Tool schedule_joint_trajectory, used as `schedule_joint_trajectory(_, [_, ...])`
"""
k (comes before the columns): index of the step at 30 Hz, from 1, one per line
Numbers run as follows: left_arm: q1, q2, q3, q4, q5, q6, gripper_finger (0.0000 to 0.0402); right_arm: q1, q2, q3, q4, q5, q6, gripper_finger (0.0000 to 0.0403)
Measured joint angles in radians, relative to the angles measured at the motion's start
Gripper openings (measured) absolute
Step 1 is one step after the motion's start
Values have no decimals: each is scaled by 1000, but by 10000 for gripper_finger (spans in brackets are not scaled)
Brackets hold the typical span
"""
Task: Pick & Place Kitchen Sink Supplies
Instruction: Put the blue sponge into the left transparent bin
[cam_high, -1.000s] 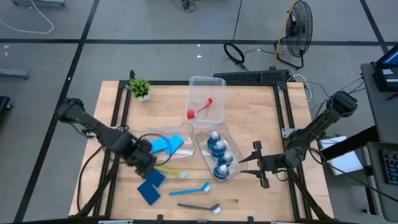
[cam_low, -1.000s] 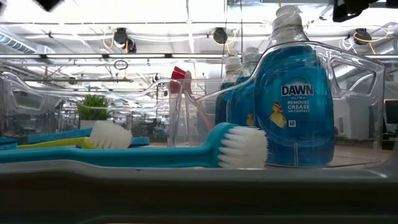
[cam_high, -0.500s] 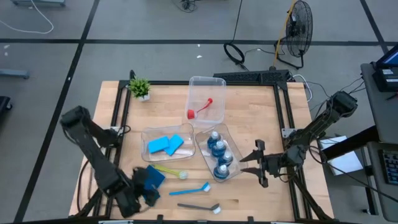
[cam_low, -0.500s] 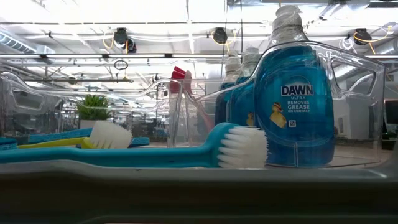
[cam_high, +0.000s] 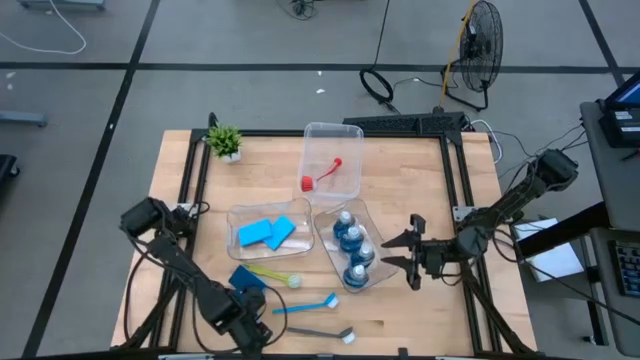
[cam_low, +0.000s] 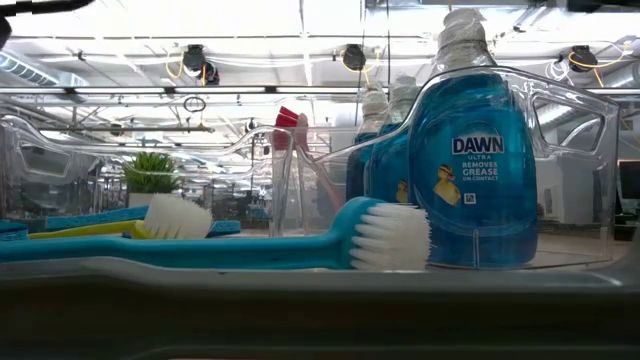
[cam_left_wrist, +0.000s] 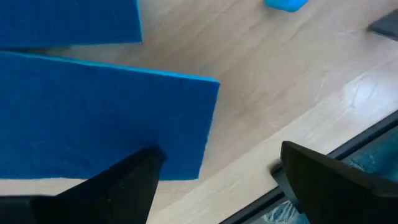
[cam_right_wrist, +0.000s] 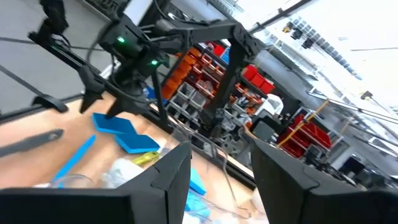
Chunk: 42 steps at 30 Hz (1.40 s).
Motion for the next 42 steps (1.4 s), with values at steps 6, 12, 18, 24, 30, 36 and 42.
schedule_joint_trajectory(6, [17,-4,0,-11,4,-139,335,-52,0,0,13,0,1,155])
schedule_joint_trajectory(12, [41,-5,-2,140,5,-221,335,-75,0,0,12,0,29,155])
schedule_joint_trajectory(18, [91,-6,-2,308,-74,-87,335,-75,0,0,12,0,30,155])
schedule_joint_trajectory(24, [134,-7,-2,288,-21,142,335,-75,0,0,12,-1,42,155])
schedule_joint_trajectory(30, [149,-7,-2,216,65,107,335,-75,0,0,11,-1,58,155])
schedule_joint_trajectory(36, [154,-7,-2,35,113,-97,335,-75,0,0,-8,-1,81,155])
schedule_joint_trajectory(42, [127,-7,-2,40,101,-216,335,-75,1,0,-13,-1,83,155])
